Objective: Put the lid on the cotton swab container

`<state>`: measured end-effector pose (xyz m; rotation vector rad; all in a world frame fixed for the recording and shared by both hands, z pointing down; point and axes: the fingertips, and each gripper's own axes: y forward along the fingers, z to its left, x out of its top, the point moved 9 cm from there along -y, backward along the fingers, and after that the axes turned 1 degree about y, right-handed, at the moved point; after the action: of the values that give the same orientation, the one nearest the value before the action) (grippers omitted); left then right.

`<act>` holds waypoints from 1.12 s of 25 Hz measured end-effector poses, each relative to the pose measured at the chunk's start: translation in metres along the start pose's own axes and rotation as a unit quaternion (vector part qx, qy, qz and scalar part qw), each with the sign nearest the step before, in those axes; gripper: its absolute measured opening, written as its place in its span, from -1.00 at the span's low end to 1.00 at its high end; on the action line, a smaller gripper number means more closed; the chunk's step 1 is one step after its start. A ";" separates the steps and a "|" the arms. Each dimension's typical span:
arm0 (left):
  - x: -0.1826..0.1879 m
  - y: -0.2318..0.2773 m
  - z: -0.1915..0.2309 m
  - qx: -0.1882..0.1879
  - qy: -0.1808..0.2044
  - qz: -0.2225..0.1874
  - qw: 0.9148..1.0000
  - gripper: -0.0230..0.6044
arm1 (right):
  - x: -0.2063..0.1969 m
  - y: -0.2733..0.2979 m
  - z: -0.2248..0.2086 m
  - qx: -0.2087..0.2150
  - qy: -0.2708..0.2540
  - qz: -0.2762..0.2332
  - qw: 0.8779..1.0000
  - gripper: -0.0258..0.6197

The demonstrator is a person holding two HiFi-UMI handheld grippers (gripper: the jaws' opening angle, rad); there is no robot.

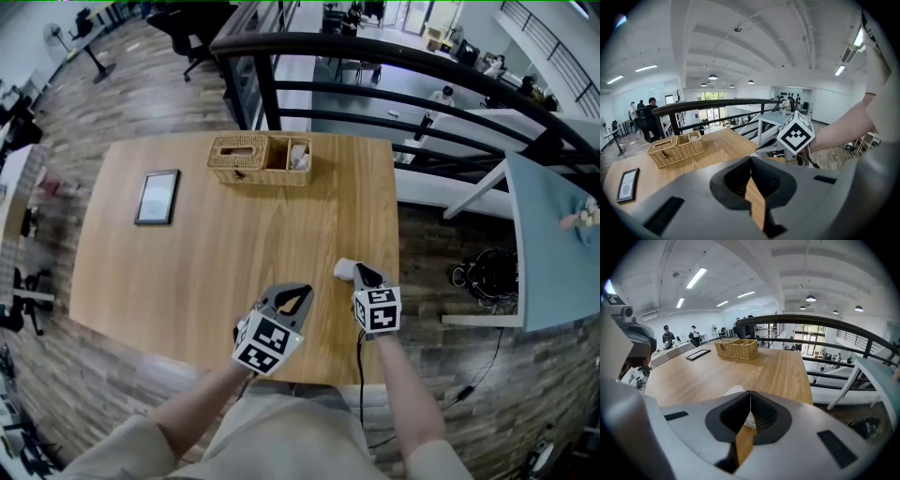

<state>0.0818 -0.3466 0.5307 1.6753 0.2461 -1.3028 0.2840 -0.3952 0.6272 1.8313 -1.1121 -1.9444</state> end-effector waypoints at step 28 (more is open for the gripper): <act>0.109 -0.168 -0.026 0.053 0.076 -0.183 0.979 -0.85 | 0.115 -0.277 0.102 0.050 -0.045 -0.240 0.968 -0.83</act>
<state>0.0335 -0.2809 0.3463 1.8848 0.6091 -1.4774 0.2548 -0.2453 0.3495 2.2534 -0.8580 -2.2806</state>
